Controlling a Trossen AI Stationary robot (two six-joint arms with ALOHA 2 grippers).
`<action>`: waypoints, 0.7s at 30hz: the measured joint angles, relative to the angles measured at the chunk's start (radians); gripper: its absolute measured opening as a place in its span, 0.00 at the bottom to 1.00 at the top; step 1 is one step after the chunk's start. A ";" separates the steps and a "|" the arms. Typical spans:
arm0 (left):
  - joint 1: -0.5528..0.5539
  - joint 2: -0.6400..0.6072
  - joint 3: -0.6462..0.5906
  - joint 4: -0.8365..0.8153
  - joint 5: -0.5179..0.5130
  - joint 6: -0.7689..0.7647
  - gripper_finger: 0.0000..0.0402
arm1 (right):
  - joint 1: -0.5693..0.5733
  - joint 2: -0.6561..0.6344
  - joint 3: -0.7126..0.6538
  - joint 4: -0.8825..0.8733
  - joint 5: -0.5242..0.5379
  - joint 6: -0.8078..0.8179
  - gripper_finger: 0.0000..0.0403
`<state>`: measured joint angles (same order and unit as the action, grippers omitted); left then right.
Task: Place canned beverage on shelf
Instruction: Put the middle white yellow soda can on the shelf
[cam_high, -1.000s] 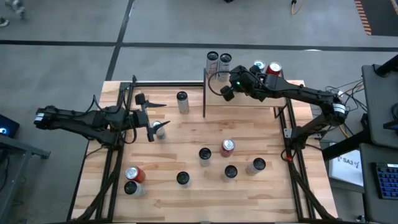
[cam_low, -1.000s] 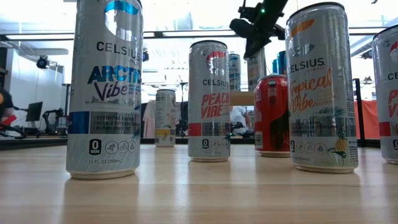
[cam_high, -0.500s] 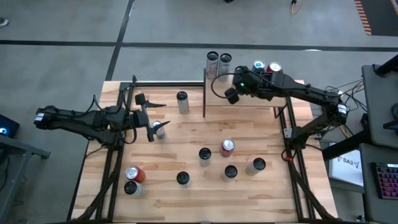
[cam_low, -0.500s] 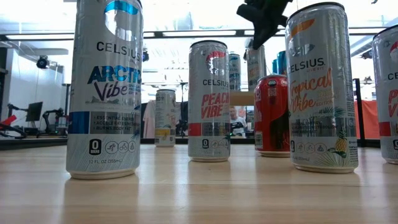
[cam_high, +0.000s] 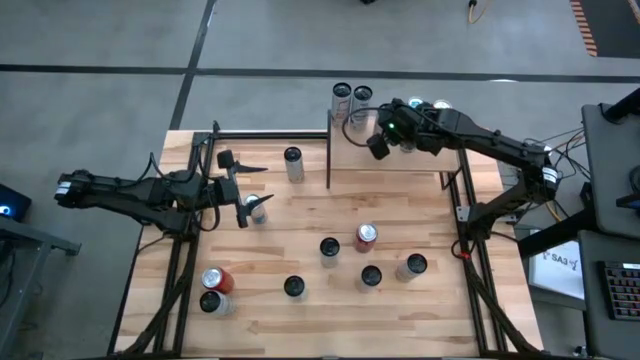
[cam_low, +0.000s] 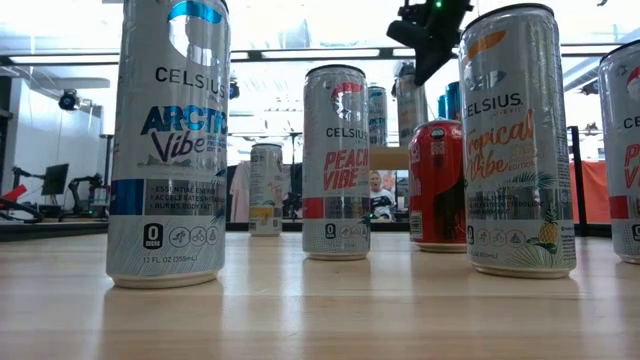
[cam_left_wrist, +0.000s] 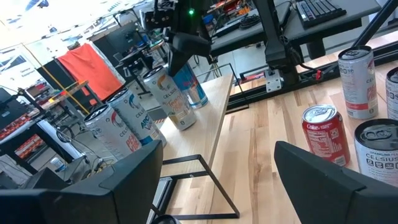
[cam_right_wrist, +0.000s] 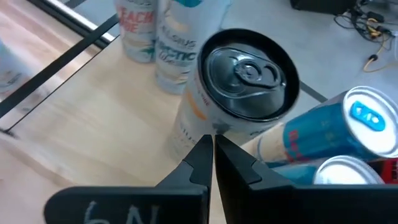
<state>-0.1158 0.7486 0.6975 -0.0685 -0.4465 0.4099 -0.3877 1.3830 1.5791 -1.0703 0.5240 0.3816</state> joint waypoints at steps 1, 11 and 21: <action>0.000 0.000 0.000 0.000 0.000 0.000 0.73 | -0.008 0.000 0.000 0.002 0.000 0.000 0.02; 0.000 0.000 0.000 0.000 0.000 0.000 0.73 | -0.018 0.006 0.000 0.015 -0.081 0.019 0.02; 0.000 0.000 0.000 0.000 0.000 0.000 0.73 | -0.059 0.033 -0.001 0.014 0.001 -0.015 0.02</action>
<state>-0.1158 0.7486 0.6975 -0.0689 -0.4465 0.4103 -0.4466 1.4156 1.5784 -1.0567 0.5252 0.3662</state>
